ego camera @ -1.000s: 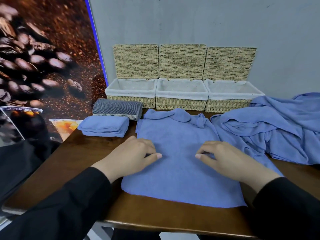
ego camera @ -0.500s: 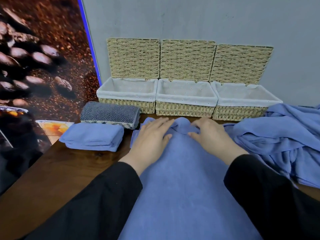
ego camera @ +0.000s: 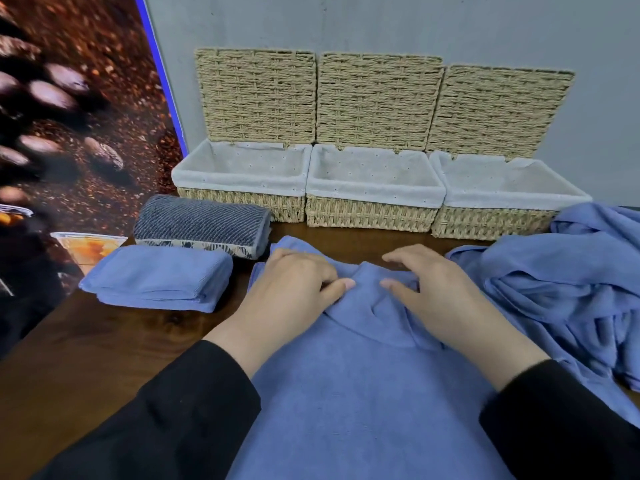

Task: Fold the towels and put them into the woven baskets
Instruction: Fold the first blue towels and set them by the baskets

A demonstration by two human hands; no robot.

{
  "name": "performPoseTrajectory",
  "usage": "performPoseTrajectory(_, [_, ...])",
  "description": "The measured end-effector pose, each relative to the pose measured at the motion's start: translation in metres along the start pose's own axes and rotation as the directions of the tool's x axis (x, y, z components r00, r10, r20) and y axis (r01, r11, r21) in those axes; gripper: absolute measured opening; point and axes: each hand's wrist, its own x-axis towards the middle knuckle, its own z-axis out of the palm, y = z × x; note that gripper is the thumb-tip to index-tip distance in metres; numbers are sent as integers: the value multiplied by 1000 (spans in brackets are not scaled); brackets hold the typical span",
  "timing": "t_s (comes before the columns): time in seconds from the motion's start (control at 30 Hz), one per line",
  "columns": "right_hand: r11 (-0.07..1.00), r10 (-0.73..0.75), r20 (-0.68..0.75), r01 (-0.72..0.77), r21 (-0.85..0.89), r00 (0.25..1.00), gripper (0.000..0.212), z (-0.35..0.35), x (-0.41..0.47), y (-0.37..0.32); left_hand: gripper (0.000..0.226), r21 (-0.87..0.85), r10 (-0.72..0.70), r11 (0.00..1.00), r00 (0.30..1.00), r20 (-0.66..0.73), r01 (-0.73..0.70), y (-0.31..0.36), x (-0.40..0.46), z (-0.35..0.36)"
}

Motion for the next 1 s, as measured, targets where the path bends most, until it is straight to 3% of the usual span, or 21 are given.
performPoseTrajectory(0.07, [991, 90, 91, -80, -111, 992, 48, 0, 1, 0, 36, -63, -47, 997, 998, -37, 45, 1, -1, -4])
performPoseTrajectory(0.13, [981, 116, 126, -94, -170, 985, 34, 3, 1, -1, 15, -112, -75, 991, 997, -30, 71, 4, -2, -7])
performPoseTrajectory(0.17, [980, 103, 124, -79, -185, 987, 23, 3, 0, -3, 26, -99, -89, 991, 996, -16, 87, 7, -2, -7])
performPoseTrajectory(0.23, [984, 37, 74, -23, -176, 997, 5, 2, -1, -8, 43, -52, -108, 993, 993, 41, 110, 8, -3, -6])
performPoseTrajectory(0.37, [988, -138, -172, 147, 41, 975, 15, -1, -3, -10, 16, 28, -80, 996, 996, 47, 79, 11, -3, -4])
performPoseTrajectory(0.43, [983, -142, -239, 166, 81, 961, 13, -3, -3, -14, 13, 2, -54, 999, 997, -55, 55, 14, -2, -5])
performPoseTrajectory(0.53, [966, -164, -323, 219, 141, 932, 17, -19, -6, -25, 18, -11, -14, 1000, 940, -341, 11, 16, -1, -16])
performPoseTrajectory(0.6, [938, -277, -246, 316, 139, 929, 22, -30, -11, -27, 22, 3, 70, 997, 897, -436, -76, 17, -2, -29])
performPoseTrajectory(0.67, [934, -304, -4, 298, 197, 953, 25, -32, -16, -24, 23, 11, 171, 984, 935, -311, -177, 14, -7, -36])
performPoseTrajectory(0.73, [958, -199, 186, 151, 243, 962, 20, -28, -18, -21, 21, -106, 140, 983, 988, -72, -147, 9, -11, -36])
performPoseTrajectory(0.8, [966, -123, 160, 81, 246, 979, 12, -20, -18, -19, 21, -203, 57, 978, 997, 51, -46, 5, -13, -28])
performPoseTrajectory(0.87, [967, -94, 36, 83, 242, 995, 5, -16, -15, -18, 33, -206, 16, 978, 1000, 26, -11, 6, -12, -22])
performPoseTrajectory(0.93, [984, -72, 6, 70, 161, 997, 14, -11, -11, -16, 41, -196, 20, 980, 1000, -12, -22, 5, -9, -17])
performPoseTrajectory(1.0, [997, -24, 85, 17, 79, 996, 31, -6, -10, -15, 37, -144, 17, 990, 999, 32, -12, 2, -7, -12])
